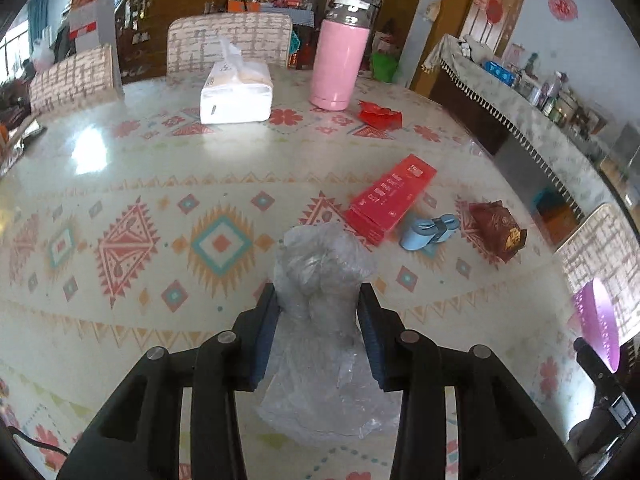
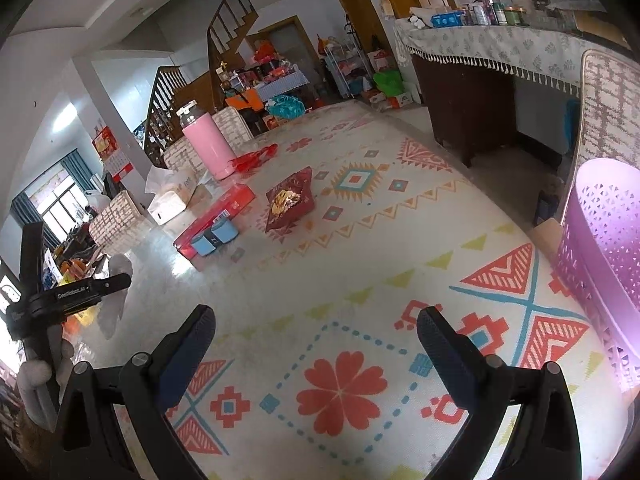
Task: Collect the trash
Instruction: 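Grasp the blue strap with the right gripper while the left holds the plastic bag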
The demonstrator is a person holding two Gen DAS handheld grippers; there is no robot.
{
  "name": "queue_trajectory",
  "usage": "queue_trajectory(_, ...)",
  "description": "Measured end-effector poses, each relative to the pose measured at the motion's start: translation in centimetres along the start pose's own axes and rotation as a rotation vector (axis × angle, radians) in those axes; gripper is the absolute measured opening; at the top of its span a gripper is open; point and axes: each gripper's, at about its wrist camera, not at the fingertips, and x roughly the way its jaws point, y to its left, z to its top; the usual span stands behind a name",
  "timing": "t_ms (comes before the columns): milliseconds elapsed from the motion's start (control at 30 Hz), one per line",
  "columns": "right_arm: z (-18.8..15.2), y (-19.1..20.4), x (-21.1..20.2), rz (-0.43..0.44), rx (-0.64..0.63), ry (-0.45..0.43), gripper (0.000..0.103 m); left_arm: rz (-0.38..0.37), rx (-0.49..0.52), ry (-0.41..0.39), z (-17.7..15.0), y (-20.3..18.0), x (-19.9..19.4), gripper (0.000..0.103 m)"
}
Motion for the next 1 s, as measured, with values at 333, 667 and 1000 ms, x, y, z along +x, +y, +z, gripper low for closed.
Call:
queue_trajectory(333, 1.7, 6.1, 1.4, -0.017, -0.285, 0.051, 0.103, -0.085, -0.088, 0.008, -0.5, 2.8, -0.1, 0.040)
queue_trajectory(667, 6.4, 14.3, 13.2, -0.021, -0.438, 0.218, 0.090, -0.057, -0.122, 0.024, -0.5, 4.3, 0.9, 0.040)
queue_trajectory(1000, 8.0, 16.3, 19.6, 0.089, -0.421, 0.408, 0.082, -0.113, -0.218, 0.081, -0.6, 6.2, 1.6, 0.040)
